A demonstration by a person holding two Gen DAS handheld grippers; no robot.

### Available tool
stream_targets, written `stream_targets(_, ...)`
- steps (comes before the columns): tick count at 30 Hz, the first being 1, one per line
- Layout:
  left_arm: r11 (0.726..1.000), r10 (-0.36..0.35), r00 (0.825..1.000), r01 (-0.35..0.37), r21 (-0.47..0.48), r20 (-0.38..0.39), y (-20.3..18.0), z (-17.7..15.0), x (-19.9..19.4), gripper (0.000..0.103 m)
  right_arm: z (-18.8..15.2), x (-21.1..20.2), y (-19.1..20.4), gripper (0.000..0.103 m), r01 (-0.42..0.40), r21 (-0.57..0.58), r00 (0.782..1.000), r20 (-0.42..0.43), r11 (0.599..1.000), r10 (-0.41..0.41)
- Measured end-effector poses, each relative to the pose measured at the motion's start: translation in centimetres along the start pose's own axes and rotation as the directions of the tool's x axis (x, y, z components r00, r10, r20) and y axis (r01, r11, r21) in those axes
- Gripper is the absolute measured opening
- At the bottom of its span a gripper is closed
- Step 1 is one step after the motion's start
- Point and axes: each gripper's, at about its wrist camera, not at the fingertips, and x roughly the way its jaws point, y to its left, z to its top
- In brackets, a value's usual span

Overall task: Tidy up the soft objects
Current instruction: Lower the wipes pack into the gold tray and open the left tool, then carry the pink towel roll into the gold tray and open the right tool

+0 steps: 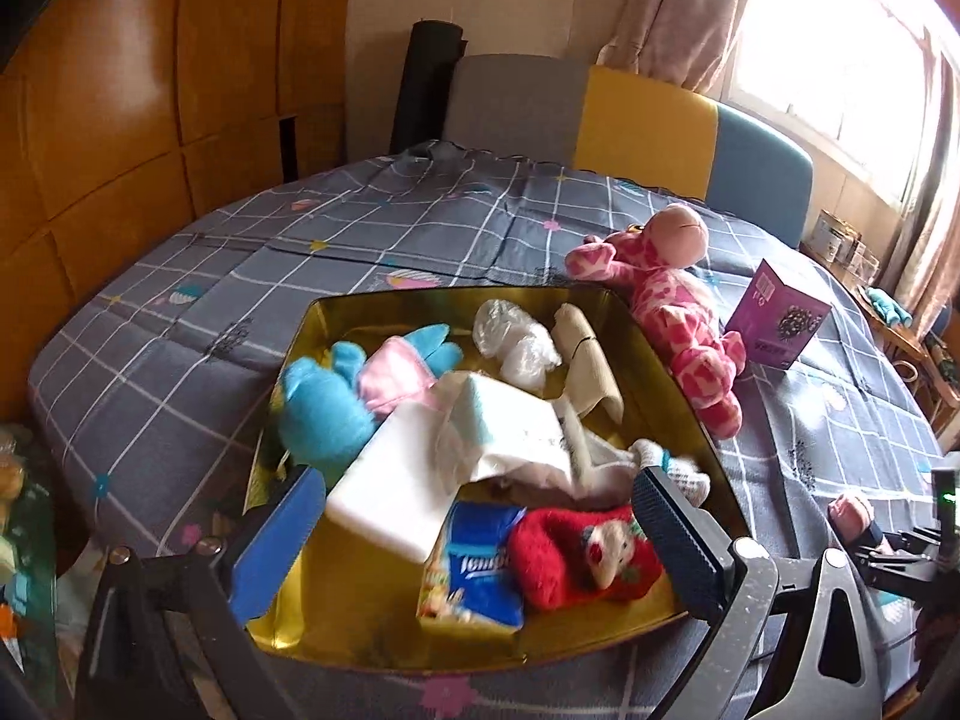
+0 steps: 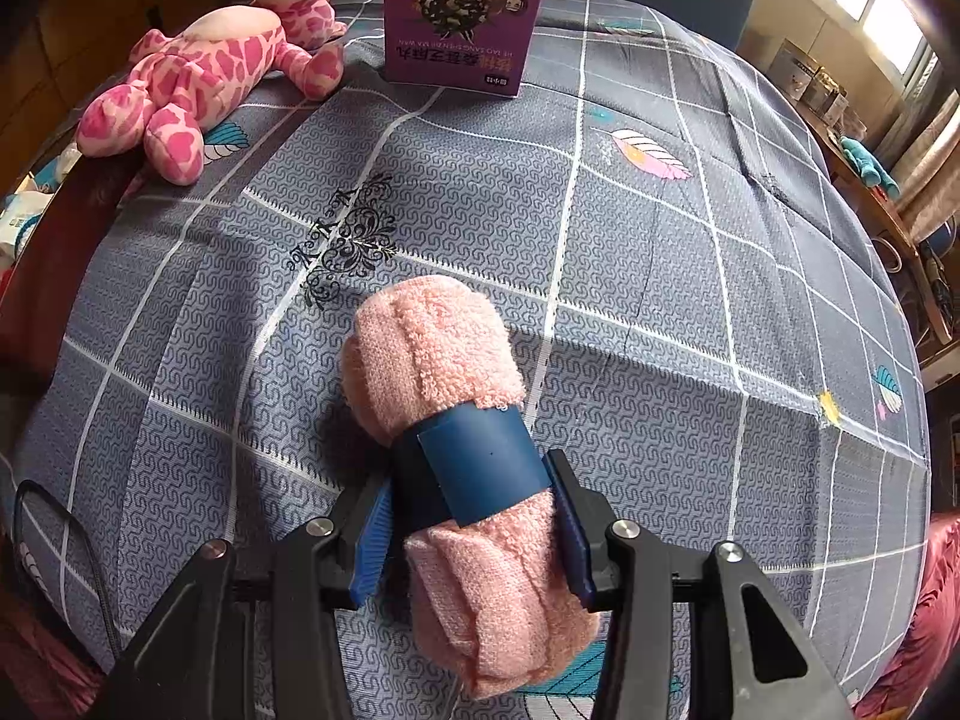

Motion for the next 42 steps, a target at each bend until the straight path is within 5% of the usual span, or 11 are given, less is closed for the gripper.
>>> stream_targets(10,0.997,0.071,0.997,-0.071,-0.035,0.013,1.7,-1.1,-0.9,0.103,-0.2,-0.3,0.8,0.045,0.038,-0.017,0.999,0.011,0.999,-0.038)
stream_targets(27,0.996,0.058,0.998,-0.058,-0.074,-0.001,3.0,-1.2,-0.7,0.103,-0.5,-1.1,1.6,0.041,0.085,0.042,0.996,-0.003,0.996,-0.085)
stream_targets(42,0.995,0.066,0.998,-0.066,-0.069,0.000,3.3,-1.1,-0.5,0.103,0.9,-5.6,5.7,0.038,-0.046,0.059,0.996,0.078,0.997,0.041)
